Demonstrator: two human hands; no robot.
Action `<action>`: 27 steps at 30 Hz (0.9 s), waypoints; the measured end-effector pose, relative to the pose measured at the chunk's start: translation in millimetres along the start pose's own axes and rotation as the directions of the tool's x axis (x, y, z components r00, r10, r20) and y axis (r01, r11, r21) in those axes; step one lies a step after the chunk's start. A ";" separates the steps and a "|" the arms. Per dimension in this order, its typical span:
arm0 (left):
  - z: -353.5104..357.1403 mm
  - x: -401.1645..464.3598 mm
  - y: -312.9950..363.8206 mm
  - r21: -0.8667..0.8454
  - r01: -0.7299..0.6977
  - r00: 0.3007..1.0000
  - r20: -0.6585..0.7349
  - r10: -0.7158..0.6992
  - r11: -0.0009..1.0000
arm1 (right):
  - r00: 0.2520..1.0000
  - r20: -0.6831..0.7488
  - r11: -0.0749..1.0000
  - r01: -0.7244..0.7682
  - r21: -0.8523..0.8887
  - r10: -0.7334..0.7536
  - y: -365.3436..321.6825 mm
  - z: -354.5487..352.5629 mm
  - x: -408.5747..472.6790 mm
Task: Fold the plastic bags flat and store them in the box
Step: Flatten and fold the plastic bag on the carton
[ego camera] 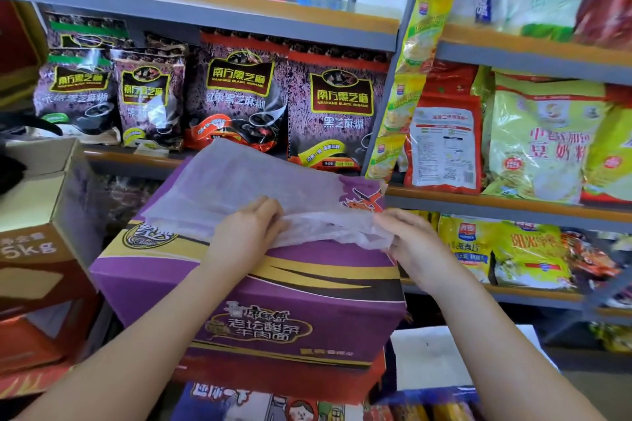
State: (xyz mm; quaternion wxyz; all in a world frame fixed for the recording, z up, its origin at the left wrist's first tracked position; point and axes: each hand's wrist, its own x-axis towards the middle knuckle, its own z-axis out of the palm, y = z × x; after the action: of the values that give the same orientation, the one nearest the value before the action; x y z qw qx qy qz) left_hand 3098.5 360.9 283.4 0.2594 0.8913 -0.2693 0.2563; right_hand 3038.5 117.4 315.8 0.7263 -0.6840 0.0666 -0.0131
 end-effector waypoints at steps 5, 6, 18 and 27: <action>-10.1 -2.4 5.2 0.026 -0.040 0.985 -0.168 0.043 0.999 | 0.890 0.451 0.971 -0.050 0.235 -0.063 -0.5 -15.2 -5.0; -11.8 -2.0 6.2 0.051 -0.052 0.981 -0.187 0.061 0.997 | 0.885 0.459 0.966 -0.043 0.253 -0.080 -0.8 -15.6 -6.3; -16.0 -8.7 8.9 0.249 -0.236 0.936 -0.202 0.289 0.939 | 0.917 0.113 0.701 0.368 -0.610 -0.383 -11.9 -5.7 -22.8; -4.9 -13.2 -20.7 0.332 -0.159 0.984 -0.025 0.178 0.930 | 0.880 -0.242 0.624 0.076 -0.778 -0.409 14.2 -37.5 4.0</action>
State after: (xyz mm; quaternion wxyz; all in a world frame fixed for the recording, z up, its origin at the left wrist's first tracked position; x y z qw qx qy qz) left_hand 3100.1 383.4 272.4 0.0917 0.8883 -0.2912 0.3431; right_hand 3037.2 80.8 299.3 0.3415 -0.9056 0.1163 -0.2228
